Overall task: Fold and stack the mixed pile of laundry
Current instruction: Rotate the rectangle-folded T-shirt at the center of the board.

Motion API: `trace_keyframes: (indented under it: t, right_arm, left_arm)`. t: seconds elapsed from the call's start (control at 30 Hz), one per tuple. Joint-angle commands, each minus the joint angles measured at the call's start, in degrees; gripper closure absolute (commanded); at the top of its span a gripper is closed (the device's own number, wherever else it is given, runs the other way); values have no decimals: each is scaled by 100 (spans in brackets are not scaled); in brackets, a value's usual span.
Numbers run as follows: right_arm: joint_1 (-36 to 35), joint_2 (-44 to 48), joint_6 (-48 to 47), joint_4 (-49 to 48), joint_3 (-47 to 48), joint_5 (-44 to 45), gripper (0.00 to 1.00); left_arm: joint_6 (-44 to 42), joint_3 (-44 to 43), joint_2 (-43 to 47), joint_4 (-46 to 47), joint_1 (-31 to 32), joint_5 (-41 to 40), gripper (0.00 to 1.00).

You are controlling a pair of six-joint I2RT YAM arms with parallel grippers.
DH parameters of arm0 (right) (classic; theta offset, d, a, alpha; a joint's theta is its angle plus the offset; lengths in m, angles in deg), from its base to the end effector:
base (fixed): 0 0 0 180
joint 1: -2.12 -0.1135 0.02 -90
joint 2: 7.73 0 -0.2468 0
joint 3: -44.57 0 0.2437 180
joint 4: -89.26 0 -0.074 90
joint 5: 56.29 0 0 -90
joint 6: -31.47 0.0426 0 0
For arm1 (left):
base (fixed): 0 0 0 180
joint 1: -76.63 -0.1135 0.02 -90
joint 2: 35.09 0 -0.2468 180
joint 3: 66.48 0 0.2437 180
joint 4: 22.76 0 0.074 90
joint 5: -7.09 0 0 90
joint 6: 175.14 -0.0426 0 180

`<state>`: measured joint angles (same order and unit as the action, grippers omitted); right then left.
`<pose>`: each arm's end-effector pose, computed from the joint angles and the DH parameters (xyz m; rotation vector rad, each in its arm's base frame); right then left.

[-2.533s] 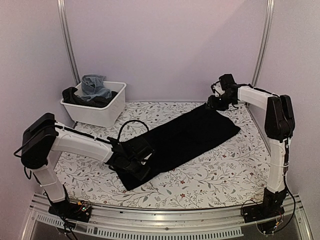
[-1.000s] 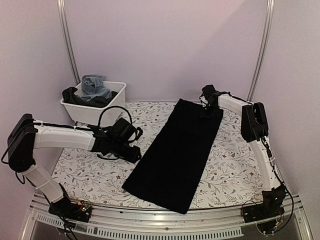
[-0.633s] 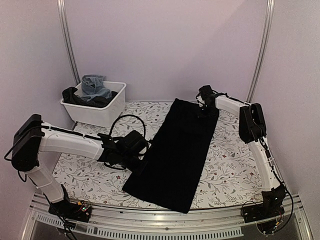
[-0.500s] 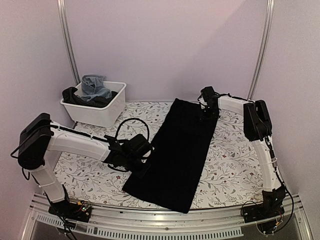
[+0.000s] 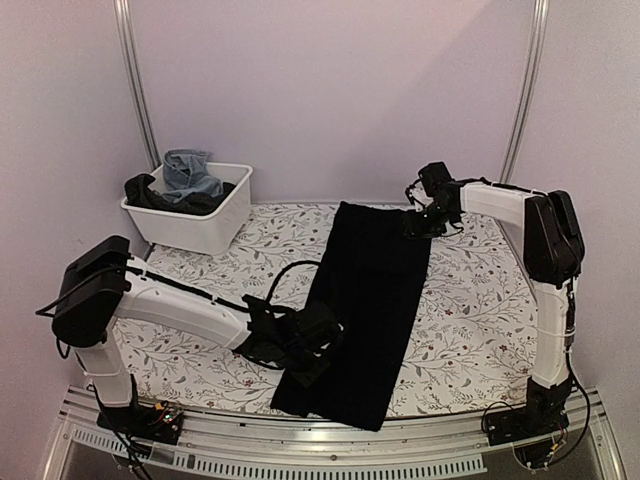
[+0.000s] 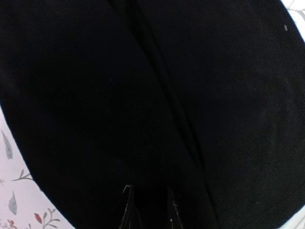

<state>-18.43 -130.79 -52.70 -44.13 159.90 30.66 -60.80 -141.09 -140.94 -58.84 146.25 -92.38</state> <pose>0.4337 0.1650 0.1929 -0.3464 2.5122 0.2518 0.1251 -0.3168 0.1175 1.0134 2.5482 -0.2471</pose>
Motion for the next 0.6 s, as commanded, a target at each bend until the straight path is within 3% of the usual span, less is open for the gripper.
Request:
trace_keyframes:
  t: [0.0,0.17,0.37,0.57]
  right_arm:
    - [4,-25,147,-90,-630,-501,53]
    - [-100,-587,74,4,-246,-504,56]
    - [-302,-1548,-53,417,487,203,60]
    - [-628,-2515,-338,1086,1971,1071,65]
  left_arm:
    - [143,77,-140,-514,279,646,76]
    - [106,156,553,-521,-187,493,74]
    - [188,552,1674,-255,-1094,229,71]
    - [438,1118,2482,-205,-2059,-177,70]
